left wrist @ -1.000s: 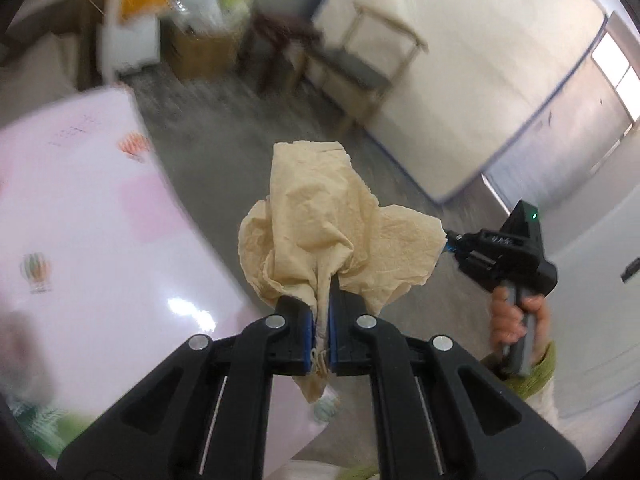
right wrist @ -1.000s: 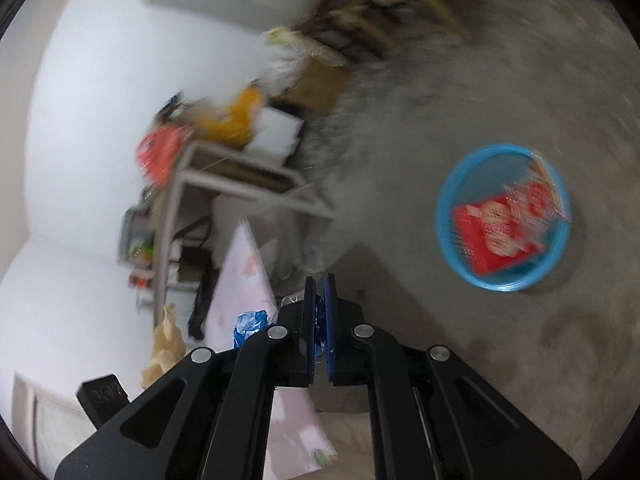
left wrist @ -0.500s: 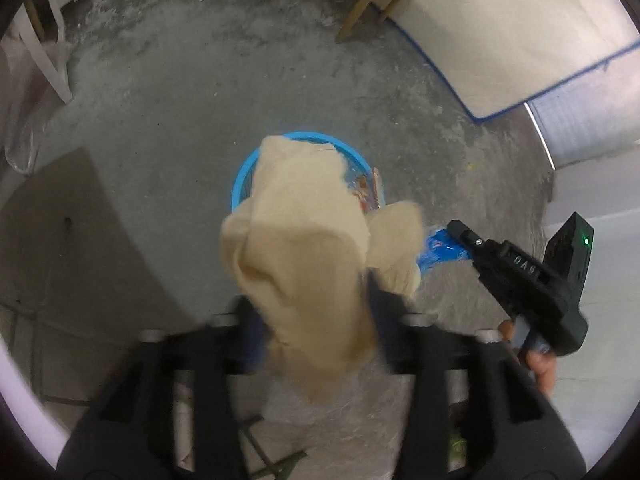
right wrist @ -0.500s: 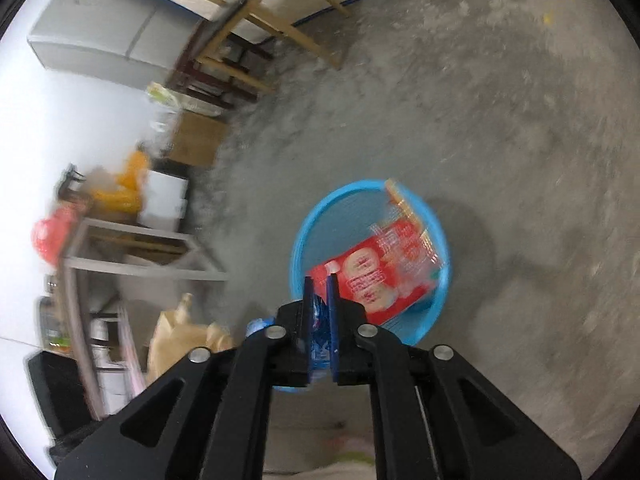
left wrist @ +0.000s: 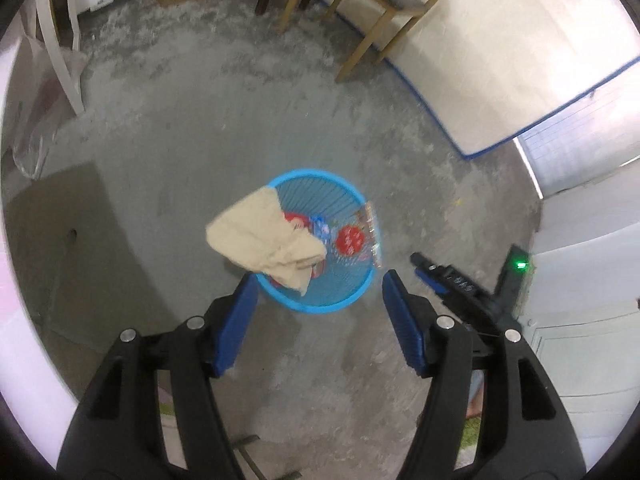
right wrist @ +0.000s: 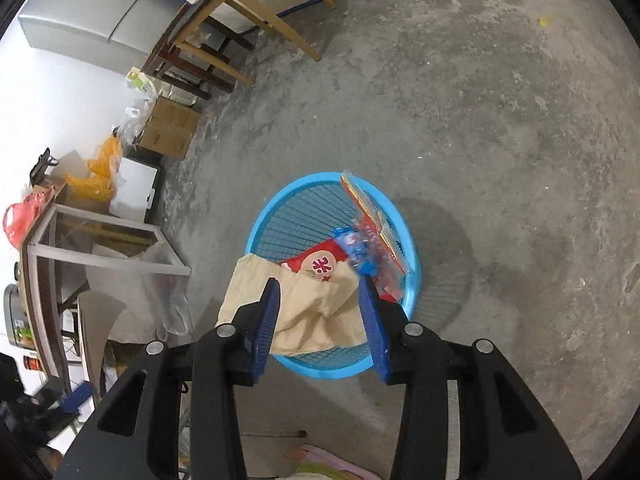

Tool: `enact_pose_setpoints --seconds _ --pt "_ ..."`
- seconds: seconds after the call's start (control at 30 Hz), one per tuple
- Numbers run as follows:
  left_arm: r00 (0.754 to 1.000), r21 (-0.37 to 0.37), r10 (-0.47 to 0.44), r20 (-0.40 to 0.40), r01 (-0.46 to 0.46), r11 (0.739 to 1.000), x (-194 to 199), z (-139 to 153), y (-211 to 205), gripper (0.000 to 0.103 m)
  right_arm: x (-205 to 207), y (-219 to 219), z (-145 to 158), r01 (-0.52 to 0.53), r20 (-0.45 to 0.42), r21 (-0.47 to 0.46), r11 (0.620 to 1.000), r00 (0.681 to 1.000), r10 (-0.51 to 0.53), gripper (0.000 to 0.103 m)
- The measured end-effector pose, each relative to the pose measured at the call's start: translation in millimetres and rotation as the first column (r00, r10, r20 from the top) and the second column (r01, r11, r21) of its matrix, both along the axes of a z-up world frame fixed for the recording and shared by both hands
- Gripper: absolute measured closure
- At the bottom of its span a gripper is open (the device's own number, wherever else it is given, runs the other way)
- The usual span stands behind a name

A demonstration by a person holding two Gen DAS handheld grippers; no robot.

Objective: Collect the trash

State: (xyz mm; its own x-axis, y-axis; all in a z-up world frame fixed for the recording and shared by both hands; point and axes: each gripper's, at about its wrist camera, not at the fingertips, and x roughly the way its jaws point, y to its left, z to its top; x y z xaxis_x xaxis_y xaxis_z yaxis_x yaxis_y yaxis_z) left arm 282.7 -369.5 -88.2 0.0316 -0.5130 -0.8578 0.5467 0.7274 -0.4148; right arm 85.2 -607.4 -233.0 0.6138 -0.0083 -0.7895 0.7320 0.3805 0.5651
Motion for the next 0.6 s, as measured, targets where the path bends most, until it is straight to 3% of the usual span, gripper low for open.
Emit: enact_pose_setpoints --seconds 0.13,0.2,0.37,0.47,0.6 --pt "0.998 -0.085 -0.001 0.055 0.006 0.996 -11 44 28 0.042 16 20 17 -0.095 -0.01 -0.081 0.992 0.995 0.095 0.063" --pt "0.993 -0.122 0.006 0.121 0.008 0.992 -24 76 55 0.042 26 31 21 -0.145 -0.023 -0.11 0.983 0.989 0.144 0.063" --pt "0.957 -0.163 0.082 0.28 -0.037 0.986 -57 130 137 0.033 52 57 23 -0.238 -0.039 -0.123 0.964 0.971 0.234 0.063" --pt "0.927 -0.185 0.167 0.336 -0.109 0.977 -75 144 201 0.029 71 72 11 -0.309 -0.085 -0.103 0.945 0.95 0.301 0.063" --pt "0.879 -0.178 0.318 0.356 -0.27 0.946 -106 137 298 0.029 106 90 -23 -0.39 -0.161 -0.056 0.919 0.912 0.377 0.063"
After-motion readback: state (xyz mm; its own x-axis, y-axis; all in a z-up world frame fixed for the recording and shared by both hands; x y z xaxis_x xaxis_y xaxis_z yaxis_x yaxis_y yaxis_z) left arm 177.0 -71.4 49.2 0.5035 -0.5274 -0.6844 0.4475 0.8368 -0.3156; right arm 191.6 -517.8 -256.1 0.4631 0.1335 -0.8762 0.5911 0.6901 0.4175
